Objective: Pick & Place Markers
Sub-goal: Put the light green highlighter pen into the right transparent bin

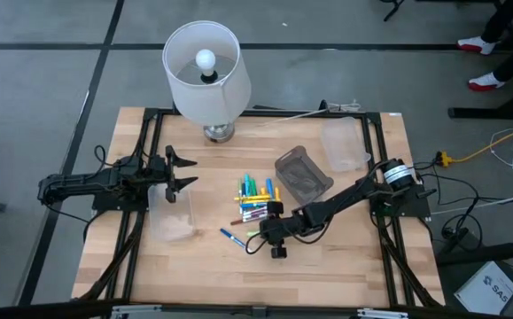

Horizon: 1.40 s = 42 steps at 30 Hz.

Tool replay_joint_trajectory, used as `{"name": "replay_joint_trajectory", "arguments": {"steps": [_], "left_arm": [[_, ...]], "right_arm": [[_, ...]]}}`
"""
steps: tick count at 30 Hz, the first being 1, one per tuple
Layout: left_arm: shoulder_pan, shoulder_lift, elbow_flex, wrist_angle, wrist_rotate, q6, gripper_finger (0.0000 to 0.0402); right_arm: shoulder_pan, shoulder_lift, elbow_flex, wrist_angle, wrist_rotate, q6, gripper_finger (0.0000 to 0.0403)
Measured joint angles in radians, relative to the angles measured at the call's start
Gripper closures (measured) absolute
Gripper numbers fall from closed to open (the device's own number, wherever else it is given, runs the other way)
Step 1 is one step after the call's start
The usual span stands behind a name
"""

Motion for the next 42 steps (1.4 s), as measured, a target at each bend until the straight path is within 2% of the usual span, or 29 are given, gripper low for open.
{"name": "replay_joint_trajectory", "arguments": {"steps": [8,11,15,23,30,38,42], "left_arm": [[0.000,0.000,0.000,0.000,0.000,0.000,0.0160],[0.000,0.000,0.000,0.000,0.000,0.000,0.0160],[0.000,0.000,0.000,0.000,0.000,0.000,0.0160],[0.000,0.000,0.000,0.000,0.000,0.000,0.0160],[0.000,0.000,0.000,0.000,0.000,0.000,0.0160],[0.000,0.000,0.000,0.000,0.000,0.000,0.0160],[0.000,0.000,0.000,0.000,0.000,0.000,0.0160]], "right_arm": [[0.000,0.016,0.000,0.009,0.005,0.046,0.0282],[0.000,0.016,0.000,0.008,0.004,0.067,0.0295],[-0.001,0.016,0.000,0.007,0.002,0.087,0.0335],[-0.004,0.005,0.000,0.007,-0.010,0.115,0.0336],[-0.019,-0.083,-0.003,-0.018,-0.033,0.104,0.0336],[-0.020,-0.198,-0.003,-0.015,-0.009,0.072,0.0336],[-0.020,-0.255,-0.003,-0.011,0.037,0.071,0.0336]]}}
